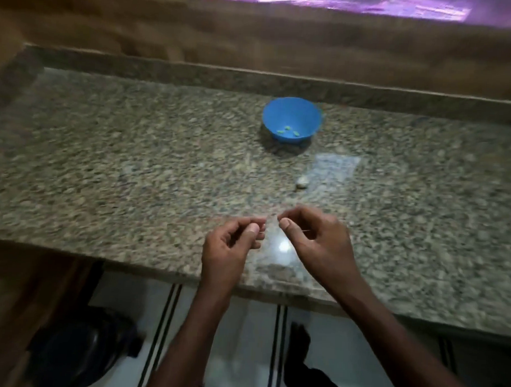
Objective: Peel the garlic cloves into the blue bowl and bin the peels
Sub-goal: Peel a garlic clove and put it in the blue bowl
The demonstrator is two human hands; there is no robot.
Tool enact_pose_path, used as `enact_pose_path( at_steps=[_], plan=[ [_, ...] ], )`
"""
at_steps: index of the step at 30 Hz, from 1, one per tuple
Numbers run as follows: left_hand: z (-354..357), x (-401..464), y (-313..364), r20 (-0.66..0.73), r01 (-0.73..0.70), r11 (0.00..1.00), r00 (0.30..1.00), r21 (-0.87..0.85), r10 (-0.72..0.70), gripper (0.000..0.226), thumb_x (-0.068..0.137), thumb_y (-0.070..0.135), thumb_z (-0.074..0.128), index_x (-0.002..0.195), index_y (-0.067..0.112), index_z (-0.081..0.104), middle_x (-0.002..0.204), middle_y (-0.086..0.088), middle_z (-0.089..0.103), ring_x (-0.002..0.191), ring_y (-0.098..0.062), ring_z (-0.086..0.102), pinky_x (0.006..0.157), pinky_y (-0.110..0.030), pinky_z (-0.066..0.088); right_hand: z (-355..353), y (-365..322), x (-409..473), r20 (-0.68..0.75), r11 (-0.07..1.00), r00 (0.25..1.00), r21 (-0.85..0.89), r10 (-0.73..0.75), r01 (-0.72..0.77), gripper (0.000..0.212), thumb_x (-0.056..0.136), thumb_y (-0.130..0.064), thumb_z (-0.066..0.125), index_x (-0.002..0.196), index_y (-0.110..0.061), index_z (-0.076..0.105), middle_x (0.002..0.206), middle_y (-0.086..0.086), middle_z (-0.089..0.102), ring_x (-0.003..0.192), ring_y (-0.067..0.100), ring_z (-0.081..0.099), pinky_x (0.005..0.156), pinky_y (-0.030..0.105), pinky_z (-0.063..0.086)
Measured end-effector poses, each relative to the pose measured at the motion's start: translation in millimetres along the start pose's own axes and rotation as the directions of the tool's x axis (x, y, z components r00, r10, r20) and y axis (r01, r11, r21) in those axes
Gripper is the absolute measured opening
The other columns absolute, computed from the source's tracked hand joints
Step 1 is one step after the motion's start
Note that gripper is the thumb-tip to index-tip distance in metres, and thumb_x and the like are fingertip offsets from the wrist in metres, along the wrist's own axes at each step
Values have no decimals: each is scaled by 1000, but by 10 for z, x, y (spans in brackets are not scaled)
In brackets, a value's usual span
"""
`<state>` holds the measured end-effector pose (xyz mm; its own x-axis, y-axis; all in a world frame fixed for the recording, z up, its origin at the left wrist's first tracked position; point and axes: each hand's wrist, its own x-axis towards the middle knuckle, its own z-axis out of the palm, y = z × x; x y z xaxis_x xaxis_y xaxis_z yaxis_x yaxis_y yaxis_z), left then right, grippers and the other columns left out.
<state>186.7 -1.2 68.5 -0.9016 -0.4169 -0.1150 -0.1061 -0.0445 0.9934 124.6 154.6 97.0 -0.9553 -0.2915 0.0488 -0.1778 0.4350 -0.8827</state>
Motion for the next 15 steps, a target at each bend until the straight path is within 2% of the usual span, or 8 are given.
enact_pose_path(
  at_steps=[3,5,8,11,13,15],
  plan=[
    [540,215,-240,57,12,994,998,112,-19,16,94,22,65,101,25,79,97,4,79,94,-17,75,87,-42,61,-369,461,157,-12,993,998,-108,54,-55,5,94,-24,71,90,-21,74,79,-11,73,75,0,69,68,27,58],
    [809,365,-439,74,2,973,997,233,-19,14,96,21,67,103,26,78,100,8,77,94,-9,73,87,-42,61,-534,777,259,-29,978,996,-190,83,-87,5,93,-27,71,91,-23,73,80,-12,73,74,0,68,69,29,58],
    [1107,654,-728,119,-79,891,993,447,29,22,96,23,67,118,24,72,117,10,69,107,-7,64,94,-43,56,-668,1212,441,-46,928,995,-360,83,-94,18,93,-30,70,107,-19,73,100,-3,75,86,14,70,74,32,57],
    [1267,1002,-961,152,-179,681,983,710,100,46,96,32,62,140,20,55,136,0,55,126,-17,47,109,-46,43,-694,1519,730,-34,871,995,-483,89,-94,33,96,-24,67,127,-12,68,118,6,71,101,22,66,81,24,43],
    [1279,1197,-1073,158,-189,478,982,858,105,60,99,41,56,152,18,39,153,-6,42,143,-23,34,121,-47,29,-674,1608,969,-29,853,996,-515,90,-91,37,99,-22,65,134,-13,63,119,8,69,99,20,62,79,23,39],
    [1222,1333,-1160,184,-204,326,979,923,91,70,101,50,48,159,15,29,165,-11,27,153,-27,20,125,-48,17,-629,1646,1219,-18,844,998,-532,64,-64,36,100,-21,64,135,-13,62,117,10,67,96,20,60,76,24,39]
  ],
)
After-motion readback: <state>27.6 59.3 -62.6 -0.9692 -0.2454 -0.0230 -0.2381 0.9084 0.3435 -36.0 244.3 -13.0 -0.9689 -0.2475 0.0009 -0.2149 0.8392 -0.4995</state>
